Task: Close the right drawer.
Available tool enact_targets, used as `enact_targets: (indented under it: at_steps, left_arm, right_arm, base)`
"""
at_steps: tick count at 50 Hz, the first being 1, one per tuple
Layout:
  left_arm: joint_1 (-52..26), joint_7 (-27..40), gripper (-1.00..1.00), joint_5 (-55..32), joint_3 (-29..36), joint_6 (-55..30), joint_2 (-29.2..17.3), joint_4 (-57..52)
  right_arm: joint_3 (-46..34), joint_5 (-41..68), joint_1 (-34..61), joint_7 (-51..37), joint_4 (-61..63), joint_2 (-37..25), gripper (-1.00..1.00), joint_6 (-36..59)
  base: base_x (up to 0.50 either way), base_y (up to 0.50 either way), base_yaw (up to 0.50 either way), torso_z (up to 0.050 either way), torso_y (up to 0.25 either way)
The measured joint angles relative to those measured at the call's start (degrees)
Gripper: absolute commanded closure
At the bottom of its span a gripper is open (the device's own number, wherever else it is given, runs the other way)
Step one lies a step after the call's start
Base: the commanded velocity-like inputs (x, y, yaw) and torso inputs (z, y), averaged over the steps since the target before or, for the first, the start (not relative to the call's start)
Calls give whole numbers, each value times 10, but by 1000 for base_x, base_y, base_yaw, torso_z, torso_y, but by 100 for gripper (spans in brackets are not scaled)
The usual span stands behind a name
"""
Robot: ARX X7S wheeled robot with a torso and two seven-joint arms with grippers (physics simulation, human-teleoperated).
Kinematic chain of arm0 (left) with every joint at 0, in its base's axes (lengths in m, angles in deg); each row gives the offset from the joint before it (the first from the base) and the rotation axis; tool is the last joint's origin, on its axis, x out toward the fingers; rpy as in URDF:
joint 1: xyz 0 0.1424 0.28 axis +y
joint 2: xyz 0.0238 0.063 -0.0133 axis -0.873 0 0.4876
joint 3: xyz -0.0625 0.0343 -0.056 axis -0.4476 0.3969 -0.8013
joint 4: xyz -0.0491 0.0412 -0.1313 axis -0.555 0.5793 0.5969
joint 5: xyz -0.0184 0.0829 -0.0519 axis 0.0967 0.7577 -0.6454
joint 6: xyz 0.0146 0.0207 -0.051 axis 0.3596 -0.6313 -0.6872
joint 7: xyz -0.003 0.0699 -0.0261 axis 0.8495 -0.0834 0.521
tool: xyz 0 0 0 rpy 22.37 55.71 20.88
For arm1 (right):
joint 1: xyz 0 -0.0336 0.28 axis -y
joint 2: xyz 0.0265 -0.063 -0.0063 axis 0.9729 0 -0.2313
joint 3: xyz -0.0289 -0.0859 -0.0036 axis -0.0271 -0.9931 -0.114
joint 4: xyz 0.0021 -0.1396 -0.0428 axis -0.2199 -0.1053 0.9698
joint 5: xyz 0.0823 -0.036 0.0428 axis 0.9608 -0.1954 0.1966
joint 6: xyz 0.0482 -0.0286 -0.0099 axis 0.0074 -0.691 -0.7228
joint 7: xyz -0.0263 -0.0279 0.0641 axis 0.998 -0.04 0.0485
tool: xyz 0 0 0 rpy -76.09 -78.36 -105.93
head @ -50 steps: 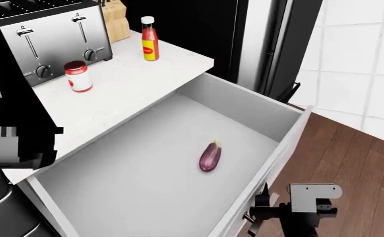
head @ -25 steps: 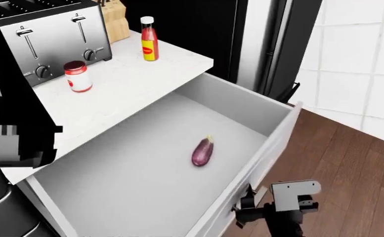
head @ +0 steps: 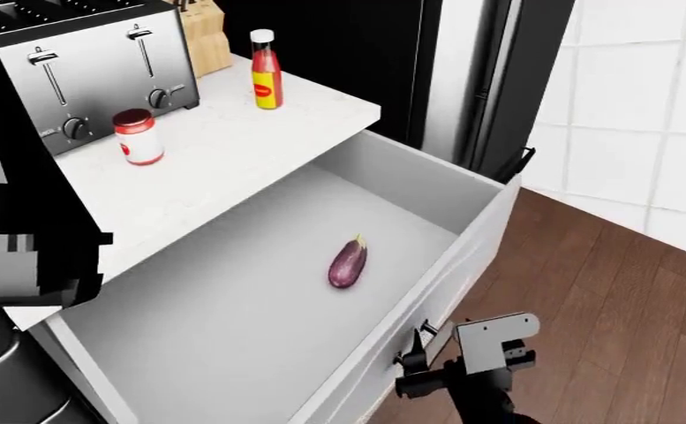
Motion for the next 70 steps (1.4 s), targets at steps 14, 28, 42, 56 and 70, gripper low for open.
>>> enact_targets:
  at_steps: [14,28,42,56,70]
  left_arm:
    - [-3,0,-100,6,9,3,-3,0]
    - [-21,0,-100,11,32,9,-9,0]
    - [-42,0,-100,14,55,13,-13,0]
    - [-45,0,-100,21,66,16,-17,0]
    - [-46,0,-100,21,69,17,-17,0]
  right_arm:
    - [-28,4,12,14,-2,3,-100,4]
    - [-48,12,19,24,3,4,-100,8]
    - [-70,19,26,37,18,6,-100,13]
    - [-93,35,33,48,42,8,-100,22]
    - [-106,43,34,51,58,6,-100,27]
  base:
    - [0,0,0,0,0]
    - [0,0,0,0,0]
    - [0,0,0,0,0]
    - [0,0,0,0,0]
    - [0,0,0,0,1]
